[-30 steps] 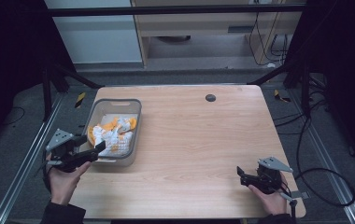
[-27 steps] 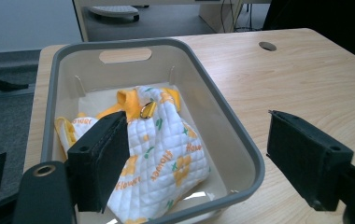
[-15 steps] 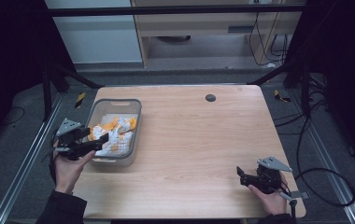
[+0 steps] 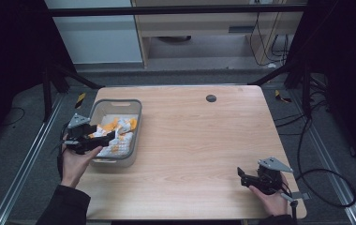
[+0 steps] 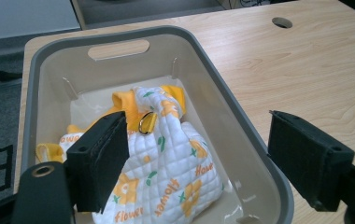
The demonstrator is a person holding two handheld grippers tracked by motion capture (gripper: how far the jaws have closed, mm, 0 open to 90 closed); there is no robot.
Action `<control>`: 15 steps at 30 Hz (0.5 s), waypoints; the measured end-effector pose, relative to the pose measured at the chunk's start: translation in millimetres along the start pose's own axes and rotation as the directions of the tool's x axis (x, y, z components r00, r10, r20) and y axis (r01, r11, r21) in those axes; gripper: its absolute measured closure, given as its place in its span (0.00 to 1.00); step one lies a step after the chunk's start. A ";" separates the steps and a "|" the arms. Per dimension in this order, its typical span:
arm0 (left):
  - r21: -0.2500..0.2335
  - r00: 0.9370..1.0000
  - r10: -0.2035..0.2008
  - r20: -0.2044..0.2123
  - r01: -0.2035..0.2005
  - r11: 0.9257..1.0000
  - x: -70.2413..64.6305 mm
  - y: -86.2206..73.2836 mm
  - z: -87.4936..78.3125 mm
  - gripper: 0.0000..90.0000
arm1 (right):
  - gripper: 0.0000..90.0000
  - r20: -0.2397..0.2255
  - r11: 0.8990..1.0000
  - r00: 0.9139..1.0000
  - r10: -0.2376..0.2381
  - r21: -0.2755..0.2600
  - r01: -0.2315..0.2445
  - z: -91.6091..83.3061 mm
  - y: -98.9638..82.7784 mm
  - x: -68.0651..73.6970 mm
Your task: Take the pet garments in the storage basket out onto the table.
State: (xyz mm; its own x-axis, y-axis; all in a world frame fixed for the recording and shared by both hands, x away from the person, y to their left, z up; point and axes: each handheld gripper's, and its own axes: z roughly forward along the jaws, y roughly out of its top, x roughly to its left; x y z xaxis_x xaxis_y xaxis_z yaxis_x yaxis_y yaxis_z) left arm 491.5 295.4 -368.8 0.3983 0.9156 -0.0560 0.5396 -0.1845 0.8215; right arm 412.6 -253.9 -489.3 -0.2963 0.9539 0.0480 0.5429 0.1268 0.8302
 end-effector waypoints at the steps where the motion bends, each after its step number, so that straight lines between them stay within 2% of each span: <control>1: -0.001 1.000 -0.002 0.002 0.002 1.000 0.3 0.6 1.0 0.22 | 0.11 0.001 1.000 1.000 -0.002 -0.001 0.002 0.0 0.0 -0.1; 3: 0.002 1.000 -0.008 0.004 0.008 1.000 1.1 1.6 3.2 0.22 | 0.11 0.000 1.000 1.000 0.000 -0.002 0.000 -0.2 0.1 -0.1; 15: 0.058 1.000 0.016 -0.003 -0.016 0.998 1.5 14.0 16.0 0.22 | 0.11 -0.004 1.000 1.000 0.005 0.006 -0.005 0.0 0.2 0.3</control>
State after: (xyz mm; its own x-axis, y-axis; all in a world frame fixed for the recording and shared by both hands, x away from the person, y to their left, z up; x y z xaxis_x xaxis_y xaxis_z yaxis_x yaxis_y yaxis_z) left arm 511.5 288.5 -366.4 0.4049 0.9134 -0.0410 0.5750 -0.2195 0.7882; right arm 412.7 -253.5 -489.1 -0.2966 0.9535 0.0538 0.5490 0.1241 0.8266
